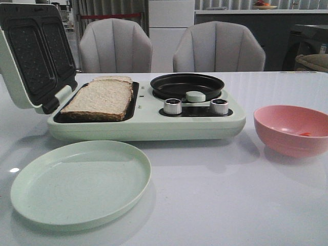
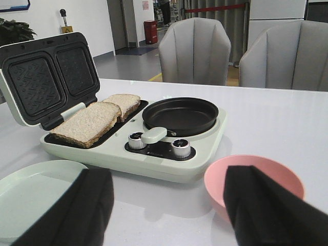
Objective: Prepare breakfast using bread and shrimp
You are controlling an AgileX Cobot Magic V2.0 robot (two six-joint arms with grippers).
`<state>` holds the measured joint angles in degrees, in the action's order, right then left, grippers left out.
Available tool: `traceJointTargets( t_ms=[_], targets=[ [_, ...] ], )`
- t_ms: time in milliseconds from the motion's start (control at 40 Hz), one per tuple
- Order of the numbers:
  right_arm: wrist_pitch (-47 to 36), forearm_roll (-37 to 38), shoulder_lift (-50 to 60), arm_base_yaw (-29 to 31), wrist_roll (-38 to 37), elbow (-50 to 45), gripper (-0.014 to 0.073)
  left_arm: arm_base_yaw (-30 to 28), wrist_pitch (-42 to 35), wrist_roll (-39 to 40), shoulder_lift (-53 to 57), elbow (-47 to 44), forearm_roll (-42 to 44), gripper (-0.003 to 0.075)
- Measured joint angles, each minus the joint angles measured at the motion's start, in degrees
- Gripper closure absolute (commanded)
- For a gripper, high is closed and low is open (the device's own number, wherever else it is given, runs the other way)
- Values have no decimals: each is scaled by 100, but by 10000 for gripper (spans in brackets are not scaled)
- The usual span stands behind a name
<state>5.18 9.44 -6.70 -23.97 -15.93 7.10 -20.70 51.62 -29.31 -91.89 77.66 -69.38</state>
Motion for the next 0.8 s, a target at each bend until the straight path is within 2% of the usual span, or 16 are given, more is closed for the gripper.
traceJointTargets(
  t_ms=[200, 501, 801],
  targets=[
    [0, 0, 0, 0, 0, 0, 36, -44, 255, -550, -435, 24, -621, 149],
    [0, 0, 0, 0, 0, 0, 36, -44, 267, -602, -929, 24, -719, 338],
    [0, 0, 0, 0, 0, 0, 36, 373, 176, -725, -1067, 36, -896, 347]
  ],
)
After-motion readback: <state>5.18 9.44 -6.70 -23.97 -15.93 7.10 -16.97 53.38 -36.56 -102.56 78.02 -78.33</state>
